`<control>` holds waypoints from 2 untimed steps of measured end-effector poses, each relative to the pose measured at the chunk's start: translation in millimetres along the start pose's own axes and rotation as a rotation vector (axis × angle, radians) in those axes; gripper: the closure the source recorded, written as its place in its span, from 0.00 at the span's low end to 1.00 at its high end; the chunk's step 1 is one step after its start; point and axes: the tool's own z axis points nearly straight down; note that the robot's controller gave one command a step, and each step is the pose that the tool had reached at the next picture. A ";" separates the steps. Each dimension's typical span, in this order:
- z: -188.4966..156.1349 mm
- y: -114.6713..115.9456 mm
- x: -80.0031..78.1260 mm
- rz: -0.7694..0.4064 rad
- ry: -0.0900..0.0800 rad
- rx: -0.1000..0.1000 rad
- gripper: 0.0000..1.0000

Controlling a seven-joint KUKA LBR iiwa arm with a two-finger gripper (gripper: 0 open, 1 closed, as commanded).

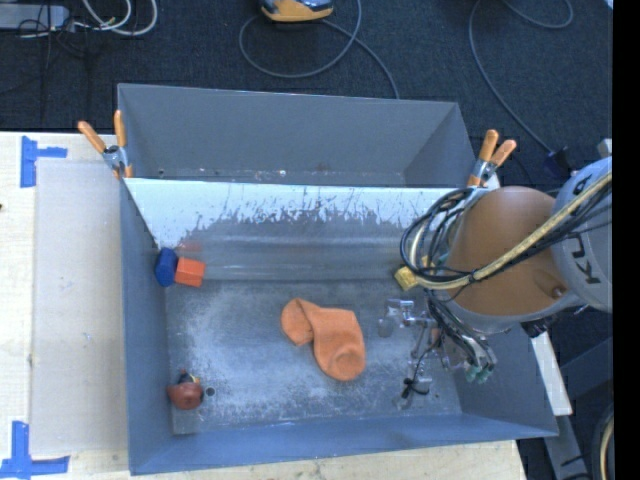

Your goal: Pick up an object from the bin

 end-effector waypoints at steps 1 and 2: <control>-4.1 0.1 -1.9 -0.001 -0.009 0.000 0.00; 41.1 35.3 -26.2 -0.053 -0.011 0.001 0.00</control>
Offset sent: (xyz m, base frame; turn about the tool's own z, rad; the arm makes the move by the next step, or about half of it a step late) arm 0.0388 0.0637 -0.0791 -0.0900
